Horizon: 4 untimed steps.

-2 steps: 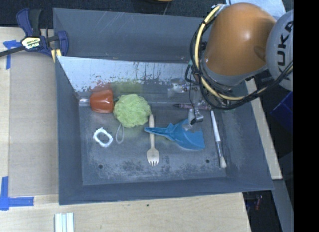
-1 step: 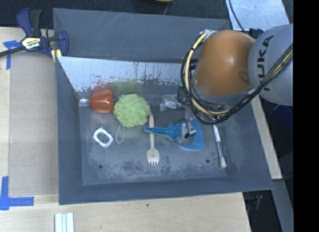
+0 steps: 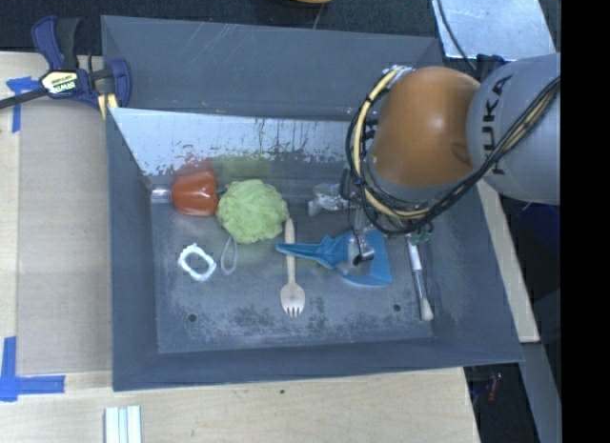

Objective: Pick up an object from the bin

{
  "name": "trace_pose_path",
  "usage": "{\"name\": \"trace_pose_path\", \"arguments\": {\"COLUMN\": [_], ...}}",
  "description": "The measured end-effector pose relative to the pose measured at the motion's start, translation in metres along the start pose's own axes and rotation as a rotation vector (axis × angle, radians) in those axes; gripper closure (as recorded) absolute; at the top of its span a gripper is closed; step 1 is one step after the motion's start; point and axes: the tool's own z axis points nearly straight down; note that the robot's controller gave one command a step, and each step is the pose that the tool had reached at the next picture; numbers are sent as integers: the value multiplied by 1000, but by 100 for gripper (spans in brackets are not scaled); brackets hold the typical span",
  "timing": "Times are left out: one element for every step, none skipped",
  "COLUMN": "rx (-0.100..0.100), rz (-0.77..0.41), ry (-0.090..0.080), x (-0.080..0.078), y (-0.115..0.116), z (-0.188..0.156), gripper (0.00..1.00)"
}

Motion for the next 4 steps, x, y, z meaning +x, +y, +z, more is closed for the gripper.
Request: {"name": "trace_pose_path", "arguments": {"rx": [-1, -1, -1, -4], "rz": [-191, -191, -284, -292], "ry": [0, -1, -3, 2], "x": [54, 54, 41, 49], "y": [21, 21, 6, 3], "z": [38, 38, 49, -5], "gripper": [100, 100, 100, 100]}}
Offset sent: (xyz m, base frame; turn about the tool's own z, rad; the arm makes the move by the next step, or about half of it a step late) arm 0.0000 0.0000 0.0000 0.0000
